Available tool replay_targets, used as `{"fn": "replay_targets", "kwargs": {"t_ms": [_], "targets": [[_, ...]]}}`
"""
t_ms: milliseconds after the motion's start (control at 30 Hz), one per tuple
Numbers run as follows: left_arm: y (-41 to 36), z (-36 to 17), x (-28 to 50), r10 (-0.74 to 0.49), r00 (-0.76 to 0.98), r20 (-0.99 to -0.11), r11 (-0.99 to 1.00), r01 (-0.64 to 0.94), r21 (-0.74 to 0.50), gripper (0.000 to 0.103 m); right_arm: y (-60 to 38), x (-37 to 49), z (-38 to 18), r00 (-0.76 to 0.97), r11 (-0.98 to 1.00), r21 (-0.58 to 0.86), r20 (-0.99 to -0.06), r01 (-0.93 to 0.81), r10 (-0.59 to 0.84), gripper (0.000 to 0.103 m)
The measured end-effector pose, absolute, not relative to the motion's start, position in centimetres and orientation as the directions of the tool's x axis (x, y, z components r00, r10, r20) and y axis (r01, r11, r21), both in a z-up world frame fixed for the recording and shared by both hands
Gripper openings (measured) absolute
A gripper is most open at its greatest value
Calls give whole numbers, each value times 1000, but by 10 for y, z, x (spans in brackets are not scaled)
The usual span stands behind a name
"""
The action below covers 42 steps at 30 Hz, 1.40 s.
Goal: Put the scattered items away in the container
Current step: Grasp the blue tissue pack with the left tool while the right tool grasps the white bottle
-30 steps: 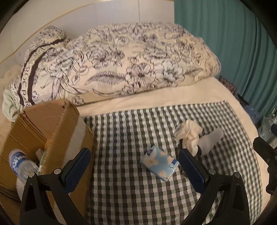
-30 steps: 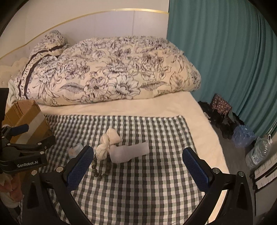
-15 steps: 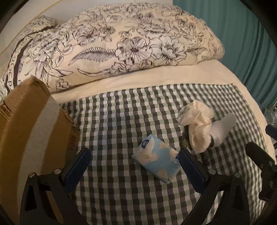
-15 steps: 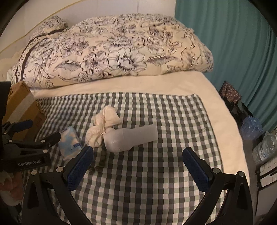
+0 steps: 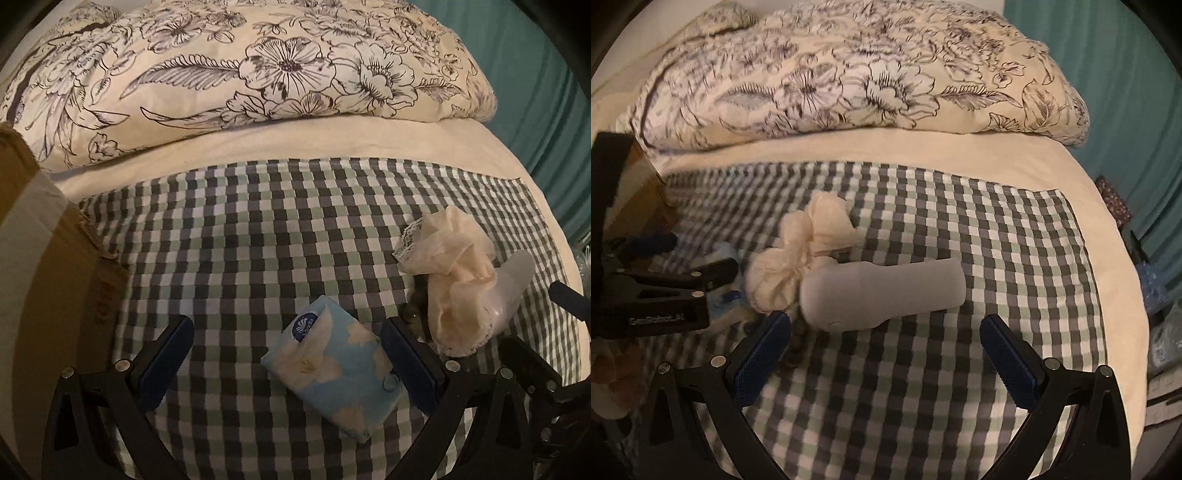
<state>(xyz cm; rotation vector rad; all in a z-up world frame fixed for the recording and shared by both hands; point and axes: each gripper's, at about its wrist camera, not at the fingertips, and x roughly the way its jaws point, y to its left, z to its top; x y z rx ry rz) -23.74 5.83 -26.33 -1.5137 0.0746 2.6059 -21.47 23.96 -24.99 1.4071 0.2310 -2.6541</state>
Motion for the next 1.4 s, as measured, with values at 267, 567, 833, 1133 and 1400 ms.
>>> {"fn": "replay_targets", "kwargs": {"t_ms": [267,567,833,1133,1400], "targets": [[61,-276,-244,102,-468,-878,-990,-134,-43,103,242,-235,-268,-534,-978,-25,-840,209,-92,103],[64,-284,-244,97,-463,-881,-990,-138,-36,103,241,-243,-276,-544,-978,-17,-833,207,-101,103],[69,-284,-233,82,-399,-913,-991,-133,-31,103,244,-237,-272,-544,-982,8,-831,191,-112,101],[74,-276,-208,95,-405,-909,-987,-157,-33,59,248,-217,-255,-559,-985,11,-823,170,-105,101],[73,-259,-194,113,-406,-907,-984,-174,-44,55,252,-195,-230,-592,-989,10,-801,146,-95,100]]}}
